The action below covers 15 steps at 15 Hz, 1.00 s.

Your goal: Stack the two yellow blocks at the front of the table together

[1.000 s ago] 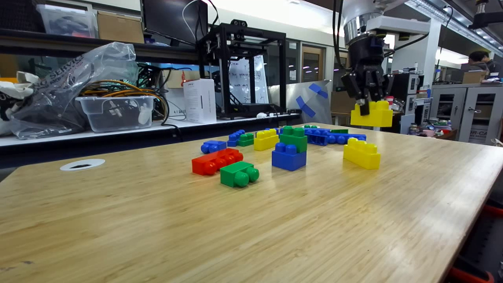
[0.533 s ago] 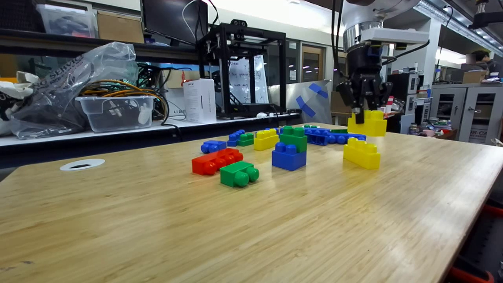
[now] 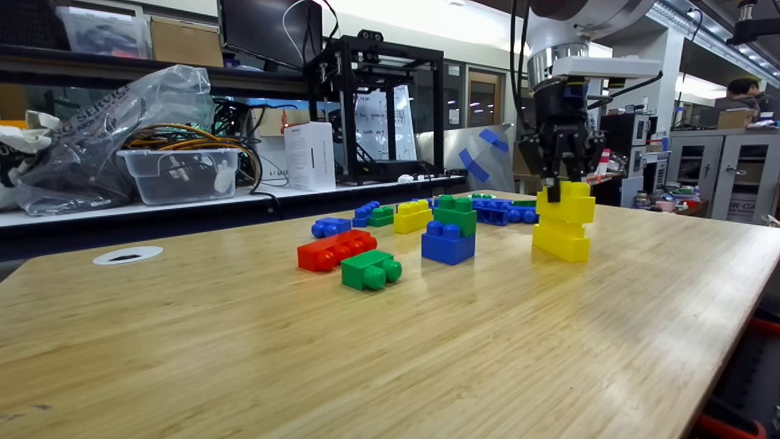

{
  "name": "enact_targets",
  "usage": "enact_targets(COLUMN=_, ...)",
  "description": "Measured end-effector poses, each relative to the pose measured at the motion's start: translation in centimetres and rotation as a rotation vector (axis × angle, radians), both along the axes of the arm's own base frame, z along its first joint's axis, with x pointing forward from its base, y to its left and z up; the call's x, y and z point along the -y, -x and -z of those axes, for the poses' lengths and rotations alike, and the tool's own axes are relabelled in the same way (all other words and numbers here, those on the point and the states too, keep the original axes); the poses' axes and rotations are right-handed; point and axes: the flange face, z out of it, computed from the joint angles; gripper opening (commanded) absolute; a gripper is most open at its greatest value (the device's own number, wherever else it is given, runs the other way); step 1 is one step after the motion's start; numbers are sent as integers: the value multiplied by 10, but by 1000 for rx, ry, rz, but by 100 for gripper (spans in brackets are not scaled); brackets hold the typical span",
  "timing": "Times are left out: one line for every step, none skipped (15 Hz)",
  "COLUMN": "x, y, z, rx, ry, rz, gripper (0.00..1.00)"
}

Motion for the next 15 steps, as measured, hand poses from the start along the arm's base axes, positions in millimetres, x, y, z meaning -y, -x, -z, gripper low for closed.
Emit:
enact_targets(x=0, y=0, z=0, rx=2, ry=1, rz=0, gripper=10)
enact_targets(x=0, y=0, z=0, rx=4, ry=1, rz=0, gripper=10)
enact_targets(x=0, y=0, z=0, rx=5, ry=2, rz=-1, gripper=10)
enact_targets(x=-1, y=0, z=0, rx=7, ry=3, rz=-2, gripper=10)
enact_targets(x=-1, y=0, z=0, rx=8, ry=4, rz=-4, gripper=10)
enact_targets(x=-1, y=0, z=0, rx=9, ry=5, rz=-5, gripper=10)
enact_targets(x=-1, y=0, z=0, rx=11, ry=7, rz=-7, gripper=10)
enact_targets(x=-1, y=-1, z=0, rx=15, ry=10, rz=-9, gripper=10)
enact_targets(x=-1, y=-1, z=1, rx=20, ry=14, rz=-13, gripper=10)
enact_targets(x=-1, y=-1, z=1, rx=24, ry=19, rz=-19, gripper=10)
enact_targets(x=-1, y=-1, z=1, rx=29, ry=26, rz=-26, gripper=10)
enact_targets(x=0, y=-1, z=1, rx=34, ry=33, rz=-34, gripper=10)
enact_targets(x=0, y=-2, z=1, rx=40, ry=40, rz=-43, gripper=10)
enact_targets(x=0, y=-2, z=1, rx=46, ry=48, rz=-52, gripper=10)
enact_targets(x=0, y=-1, z=3, rx=48, ry=55, rz=-61, gripper=10)
